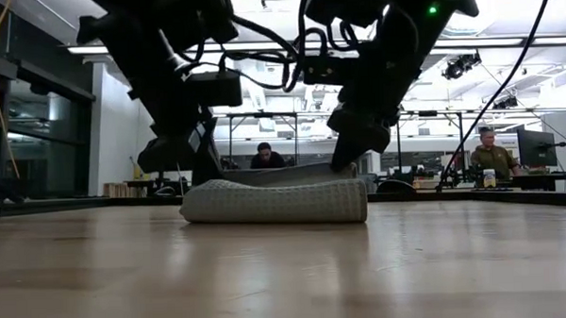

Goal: Fold microfiber towels
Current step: Fold the gray microfiber towel

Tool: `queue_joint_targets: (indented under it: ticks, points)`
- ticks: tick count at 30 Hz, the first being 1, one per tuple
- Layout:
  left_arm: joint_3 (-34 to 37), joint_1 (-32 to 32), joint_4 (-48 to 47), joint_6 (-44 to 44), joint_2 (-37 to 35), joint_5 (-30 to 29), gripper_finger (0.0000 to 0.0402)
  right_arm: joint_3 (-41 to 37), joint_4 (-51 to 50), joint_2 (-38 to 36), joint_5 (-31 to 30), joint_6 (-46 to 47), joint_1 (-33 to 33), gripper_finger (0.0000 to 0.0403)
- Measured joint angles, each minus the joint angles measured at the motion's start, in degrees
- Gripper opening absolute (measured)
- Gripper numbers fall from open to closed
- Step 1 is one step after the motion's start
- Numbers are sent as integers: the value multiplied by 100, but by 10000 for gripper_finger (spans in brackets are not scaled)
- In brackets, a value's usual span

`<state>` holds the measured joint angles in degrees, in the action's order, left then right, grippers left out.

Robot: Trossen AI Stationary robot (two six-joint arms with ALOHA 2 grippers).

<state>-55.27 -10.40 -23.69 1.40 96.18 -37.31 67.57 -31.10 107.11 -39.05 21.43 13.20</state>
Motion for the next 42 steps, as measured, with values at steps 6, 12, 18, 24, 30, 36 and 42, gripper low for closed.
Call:
queue_joint_targets:
  ticks: [6, 12, 18, 24, 30, 36, 42]
  points:
    - [279, 180, 425, -32, 0, 207, 4, 0, -1, 0, 159, -4, -194, 4]
    - [289, 350, 488, -322, 0, 292, 6, 0, -31, 2, 222, 69, -385, 4]
    - [289, 441, 537, -548, 0, 456, 7, 0, -64, 0, 551, 125, -531, 5]
    - [300, 443, 729, -746, 0, 537, 8, 0, -211, 2, 611, 127, -550, 39]
    - [300, 443, 731, -762, 0, 527, 8, 0, -202, 2, 523, 89, -552, 93]
    - [300, 445, 766, -867, 0, 421, 15, 0, -185, 2, 457, 64, -577, 127]
    - [300, 445, 772, -869, 0, 266, 73, 0, -178, 2, 466, -16, -585, 141]
